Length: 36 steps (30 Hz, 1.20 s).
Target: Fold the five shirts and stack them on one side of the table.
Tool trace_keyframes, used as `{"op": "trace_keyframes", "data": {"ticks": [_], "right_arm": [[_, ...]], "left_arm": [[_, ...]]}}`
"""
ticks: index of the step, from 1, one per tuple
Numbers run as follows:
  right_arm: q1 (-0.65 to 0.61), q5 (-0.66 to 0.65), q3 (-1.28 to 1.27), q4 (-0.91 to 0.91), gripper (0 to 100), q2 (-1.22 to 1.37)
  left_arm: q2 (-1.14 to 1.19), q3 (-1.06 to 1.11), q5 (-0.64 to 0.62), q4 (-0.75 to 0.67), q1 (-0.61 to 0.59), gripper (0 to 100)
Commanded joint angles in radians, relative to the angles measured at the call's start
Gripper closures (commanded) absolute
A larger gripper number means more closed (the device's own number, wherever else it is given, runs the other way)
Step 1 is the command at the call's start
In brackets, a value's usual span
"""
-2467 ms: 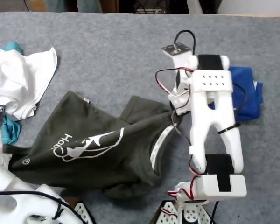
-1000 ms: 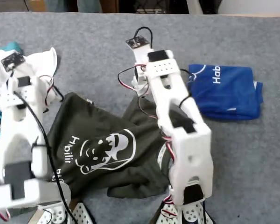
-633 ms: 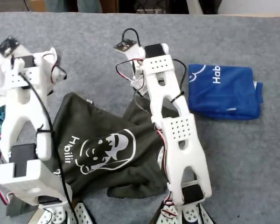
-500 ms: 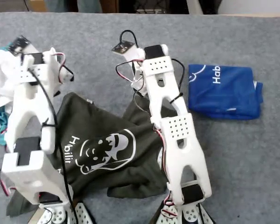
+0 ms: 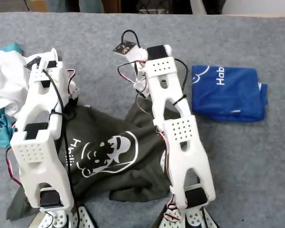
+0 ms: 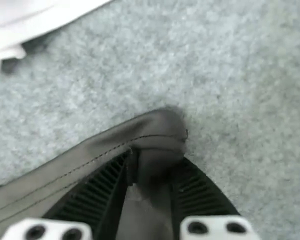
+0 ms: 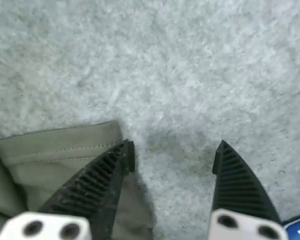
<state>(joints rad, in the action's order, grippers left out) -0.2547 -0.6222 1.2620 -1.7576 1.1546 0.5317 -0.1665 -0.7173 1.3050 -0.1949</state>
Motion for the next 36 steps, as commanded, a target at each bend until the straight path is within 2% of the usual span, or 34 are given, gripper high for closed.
{"op": "trace_keyframes", "data": {"ticks": [1,7,13,17,24,28,31,36], "right_arm": [[0.005,-0.002,0.044,-0.009,73.7,-0.012],[0.003,-0.002,0.048,-0.009,73.7,-0.012],[0.002,0.044,0.042,-0.009,73.7,-0.102],[-0.055,0.054,0.039,-0.009,73.5,-0.173],[-0.146,0.112,-0.091,-0.009,73.3,-0.166],[-0.141,0.12,-0.12,-0.009,73.3,-0.156],[-0.126,0.12,-0.124,-0.009,72.8,-0.163],[-0.106,0.109,-0.16,-0.011,65.8,-0.205]], "left_arm": [[-0.009,-0.041,-0.008,0.006,-0.007,91],[-0.011,-0.081,-0.008,0.029,-0.07,91],[-0.012,-0.257,-0.006,0.207,-0.127,91],[-0.012,-0.344,-0.006,0.295,-0.131,91],[-0.003,-0.348,0.0,0.311,-0.145,91],[-0.008,-0.348,0.04,0.313,-0.179,90],[-0.005,-0.357,0.057,0.354,-0.182,85],[-0.002,-0.349,0.064,0.368,-0.186,82]]}}
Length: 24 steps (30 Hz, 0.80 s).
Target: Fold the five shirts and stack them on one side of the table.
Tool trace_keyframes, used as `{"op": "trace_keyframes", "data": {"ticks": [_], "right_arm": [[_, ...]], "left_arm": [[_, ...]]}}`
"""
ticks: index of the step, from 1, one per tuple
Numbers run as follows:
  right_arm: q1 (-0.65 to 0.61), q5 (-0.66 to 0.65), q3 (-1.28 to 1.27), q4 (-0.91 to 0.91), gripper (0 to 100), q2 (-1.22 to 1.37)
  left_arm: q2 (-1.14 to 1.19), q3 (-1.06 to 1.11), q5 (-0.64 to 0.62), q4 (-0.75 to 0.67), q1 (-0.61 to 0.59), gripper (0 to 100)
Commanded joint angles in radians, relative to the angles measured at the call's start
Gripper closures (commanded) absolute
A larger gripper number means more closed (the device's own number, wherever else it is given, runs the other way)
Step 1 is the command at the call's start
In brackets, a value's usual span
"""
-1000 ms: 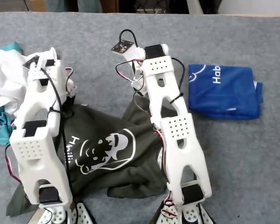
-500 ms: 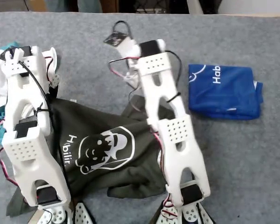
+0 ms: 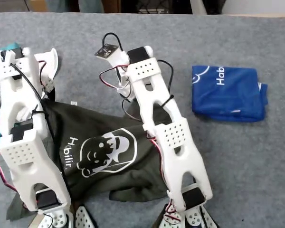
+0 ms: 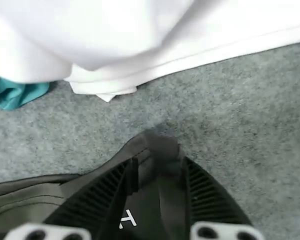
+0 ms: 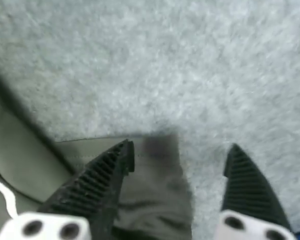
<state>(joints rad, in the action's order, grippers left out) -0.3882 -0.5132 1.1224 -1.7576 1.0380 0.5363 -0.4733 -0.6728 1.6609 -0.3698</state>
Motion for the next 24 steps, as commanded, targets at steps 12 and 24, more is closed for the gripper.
{"op": "trace_keyframes", "data": {"ticks": [12,24], "right_arm": [[0.044,-0.054,-0.275,0.064,65.8,-0.13],[0.043,-0.048,-0.275,0.057,77.6,-0.022]], "left_arm": [[-0.008,-0.044,0.048,0.012,-0.001,82],[-0.011,-0.05,0.049,0.04,-0.012,82]]}}
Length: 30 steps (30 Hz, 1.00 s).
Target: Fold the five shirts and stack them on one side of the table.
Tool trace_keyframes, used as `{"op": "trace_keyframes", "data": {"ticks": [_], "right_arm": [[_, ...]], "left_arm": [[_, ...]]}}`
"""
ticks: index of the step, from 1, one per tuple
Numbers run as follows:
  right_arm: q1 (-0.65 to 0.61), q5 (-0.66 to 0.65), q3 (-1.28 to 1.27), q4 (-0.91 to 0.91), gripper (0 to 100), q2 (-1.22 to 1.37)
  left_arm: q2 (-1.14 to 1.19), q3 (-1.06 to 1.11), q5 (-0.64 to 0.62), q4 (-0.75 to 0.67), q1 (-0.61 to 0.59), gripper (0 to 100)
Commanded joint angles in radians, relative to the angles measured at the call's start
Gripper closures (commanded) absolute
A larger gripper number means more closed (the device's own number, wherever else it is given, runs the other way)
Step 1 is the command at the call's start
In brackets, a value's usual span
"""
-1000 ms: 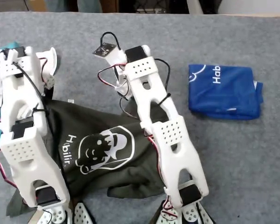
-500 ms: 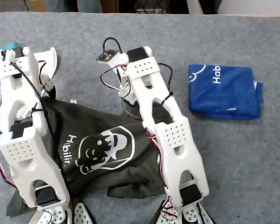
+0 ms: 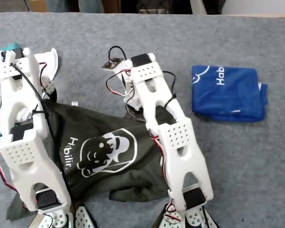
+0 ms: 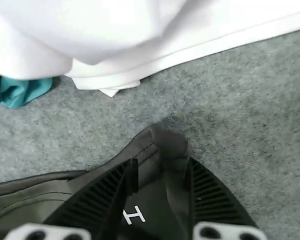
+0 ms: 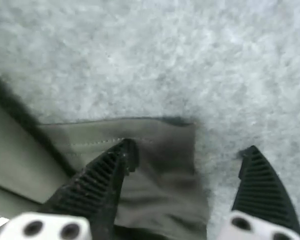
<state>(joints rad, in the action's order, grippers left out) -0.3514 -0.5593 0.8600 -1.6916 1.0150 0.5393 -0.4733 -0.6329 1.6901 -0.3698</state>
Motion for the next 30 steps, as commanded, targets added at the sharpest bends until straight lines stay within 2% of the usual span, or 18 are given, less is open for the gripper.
{"op": "trace_keyframes", "data": {"ticks": [1,3,9,13,16,21,26,30], "right_arm": [[0.006,-0.002,-0.013,-0.009,82.5,0.002],[0.005,-0.002,-0.013,-0.005,90.7,-0.001],[0.029,0.014,0.036,-0.012,93.2,-0.002],[0.071,0.13,0.194,-0.009,95.5,0.002],[0.078,0.213,0.326,0.011,95.6,0.013],[0.129,0.25,0.46,0.011,95.6,0.054],[0.184,0.141,0.472,0.011,95.6,0.131],[0.184,0.138,0.476,0.017,95.6,0.193]], "left_arm": [[-0.015,-0.05,0.012,0.011,-0.01,82],[-0.017,-0.051,0.029,0.008,-0.005,82],[-0.018,-0.058,0.051,0.005,-0.01,82],[-0.018,-0.099,0.054,0.015,-0.01,82],[-0.014,-0.162,0.083,0.037,-0.002,78],[-0.009,-0.245,0.029,0.046,-0.001,78],[-0.008,-0.266,-0.086,-0.005,-0.001,77],[0.021,-0.265,-0.198,-0.029,0.021,77]]}}
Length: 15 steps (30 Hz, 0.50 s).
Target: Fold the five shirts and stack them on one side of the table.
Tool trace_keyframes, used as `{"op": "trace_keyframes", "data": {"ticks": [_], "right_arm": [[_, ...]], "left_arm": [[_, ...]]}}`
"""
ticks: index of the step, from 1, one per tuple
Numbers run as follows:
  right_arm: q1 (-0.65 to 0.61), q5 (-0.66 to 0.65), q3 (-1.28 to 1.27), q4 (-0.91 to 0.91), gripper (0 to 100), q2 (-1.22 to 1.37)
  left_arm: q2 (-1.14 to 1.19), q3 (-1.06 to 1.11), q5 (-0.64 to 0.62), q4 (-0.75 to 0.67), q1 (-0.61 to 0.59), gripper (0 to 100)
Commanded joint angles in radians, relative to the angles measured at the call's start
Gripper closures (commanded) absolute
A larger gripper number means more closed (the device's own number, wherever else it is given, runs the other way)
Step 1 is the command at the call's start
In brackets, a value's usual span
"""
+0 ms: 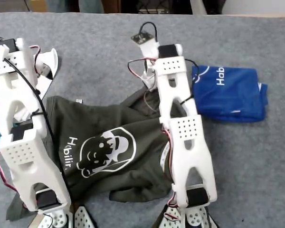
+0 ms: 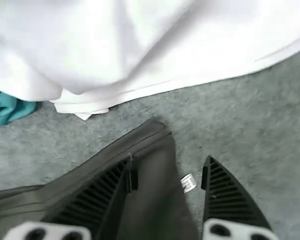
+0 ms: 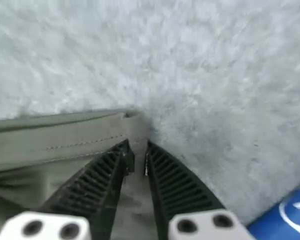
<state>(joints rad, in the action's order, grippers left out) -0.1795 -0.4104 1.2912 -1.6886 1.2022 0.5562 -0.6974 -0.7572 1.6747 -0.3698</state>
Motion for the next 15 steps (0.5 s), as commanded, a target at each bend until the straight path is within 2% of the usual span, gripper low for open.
{"op": "trace_keyframes", "data": {"ticks": [1,6,15], "right_arm": [[0.012,-0.014,0.045,0.014,95.6,0.016],[0.011,-0.015,0.045,0.017,95.6,0.042],[0.012,-0.015,0.045,0.043,95.6,0.067]], "left_arm": [[0.02,-0.041,-0.094,-0.008,0.033,77],[0.141,-0.019,-0.126,0.037,0.051,78],[0.339,-0.122,-0.126,0.041,0.03,80]]}}
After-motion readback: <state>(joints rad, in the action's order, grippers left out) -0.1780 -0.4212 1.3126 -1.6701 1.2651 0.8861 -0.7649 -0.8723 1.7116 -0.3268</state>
